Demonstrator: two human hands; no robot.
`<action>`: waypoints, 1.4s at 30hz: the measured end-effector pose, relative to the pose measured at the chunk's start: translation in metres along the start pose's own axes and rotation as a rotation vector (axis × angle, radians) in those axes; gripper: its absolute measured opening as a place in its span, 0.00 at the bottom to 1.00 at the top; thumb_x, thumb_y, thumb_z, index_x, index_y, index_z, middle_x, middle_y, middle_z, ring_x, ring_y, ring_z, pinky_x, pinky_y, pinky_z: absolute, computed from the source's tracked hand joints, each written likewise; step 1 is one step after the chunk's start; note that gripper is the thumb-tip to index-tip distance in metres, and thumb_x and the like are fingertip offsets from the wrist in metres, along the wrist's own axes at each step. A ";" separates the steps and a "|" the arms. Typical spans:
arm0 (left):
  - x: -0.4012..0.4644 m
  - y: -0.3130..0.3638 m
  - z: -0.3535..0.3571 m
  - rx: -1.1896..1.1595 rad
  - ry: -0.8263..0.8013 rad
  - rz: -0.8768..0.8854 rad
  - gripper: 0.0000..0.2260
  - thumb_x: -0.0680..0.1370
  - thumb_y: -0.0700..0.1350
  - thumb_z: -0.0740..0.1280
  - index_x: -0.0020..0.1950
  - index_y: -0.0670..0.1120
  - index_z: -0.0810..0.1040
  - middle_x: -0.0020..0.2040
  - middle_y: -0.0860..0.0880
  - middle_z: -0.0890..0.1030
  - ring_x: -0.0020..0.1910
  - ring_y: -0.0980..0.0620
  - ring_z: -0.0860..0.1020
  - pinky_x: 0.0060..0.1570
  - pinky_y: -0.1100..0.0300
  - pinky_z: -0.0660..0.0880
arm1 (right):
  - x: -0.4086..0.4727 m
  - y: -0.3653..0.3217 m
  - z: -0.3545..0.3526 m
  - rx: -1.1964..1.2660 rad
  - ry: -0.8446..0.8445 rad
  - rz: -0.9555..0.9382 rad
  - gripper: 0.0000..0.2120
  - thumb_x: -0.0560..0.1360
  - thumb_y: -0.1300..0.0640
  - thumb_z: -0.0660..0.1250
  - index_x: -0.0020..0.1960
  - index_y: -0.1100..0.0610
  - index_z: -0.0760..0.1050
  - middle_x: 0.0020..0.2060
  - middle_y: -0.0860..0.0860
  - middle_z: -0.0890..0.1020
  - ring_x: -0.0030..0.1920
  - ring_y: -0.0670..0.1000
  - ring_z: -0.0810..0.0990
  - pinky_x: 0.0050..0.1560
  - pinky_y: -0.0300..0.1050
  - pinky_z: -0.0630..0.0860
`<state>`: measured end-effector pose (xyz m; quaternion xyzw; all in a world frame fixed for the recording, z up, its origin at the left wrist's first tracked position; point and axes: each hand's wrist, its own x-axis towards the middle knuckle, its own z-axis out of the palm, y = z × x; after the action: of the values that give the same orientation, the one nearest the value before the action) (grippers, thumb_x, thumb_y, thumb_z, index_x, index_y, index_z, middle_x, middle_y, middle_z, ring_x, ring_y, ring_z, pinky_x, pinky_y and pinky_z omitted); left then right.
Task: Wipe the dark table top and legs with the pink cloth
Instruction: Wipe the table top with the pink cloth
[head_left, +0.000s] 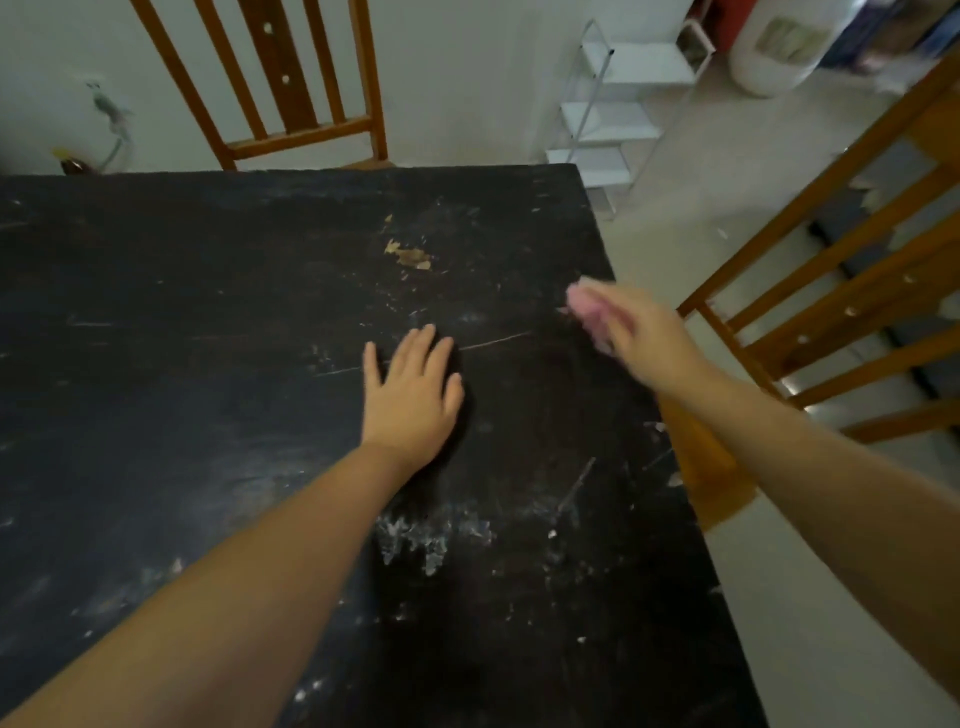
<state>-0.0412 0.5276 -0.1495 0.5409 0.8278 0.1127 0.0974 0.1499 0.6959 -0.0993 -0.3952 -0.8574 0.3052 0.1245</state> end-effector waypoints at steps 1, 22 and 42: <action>0.002 0.010 0.008 0.003 -0.014 0.002 0.23 0.80 0.53 0.48 0.74 0.49 0.58 0.76 0.50 0.55 0.75 0.53 0.49 0.71 0.44 0.39 | 0.016 0.011 -0.003 -0.044 0.027 0.046 0.19 0.80 0.58 0.59 0.71 0.52 0.67 0.64 0.51 0.75 0.62 0.47 0.75 0.64 0.43 0.71; 0.002 0.022 0.022 0.038 0.029 -0.029 0.22 0.80 0.51 0.51 0.74 0.48 0.58 0.76 0.48 0.54 0.75 0.51 0.48 0.71 0.44 0.40 | -0.035 0.026 0.027 -0.053 -0.016 -0.018 0.18 0.77 0.66 0.62 0.65 0.56 0.75 0.67 0.48 0.73 0.69 0.43 0.68 0.71 0.38 0.62; -0.017 0.024 0.002 -0.100 -0.105 -0.034 0.22 0.81 0.52 0.49 0.74 0.48 0.58 0.76 0.49 0.56 0.75 0.51 0.50 0.72 0.45 0.41 | -0.172 -0.002 0.067 -0.085 0.103 -0.076 0.17 0.74 0.69 0.64 0.60 0.58 0.78 0.66 0.52 0.74 0.70 0.50 0.69 0.72 0.51 0.65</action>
<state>-0.0127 0.5215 -0.1441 0.5264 0.8239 0.1239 0.1696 0.2317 0.5368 -0.1458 -0.3823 -0.8765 0.2429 0.1631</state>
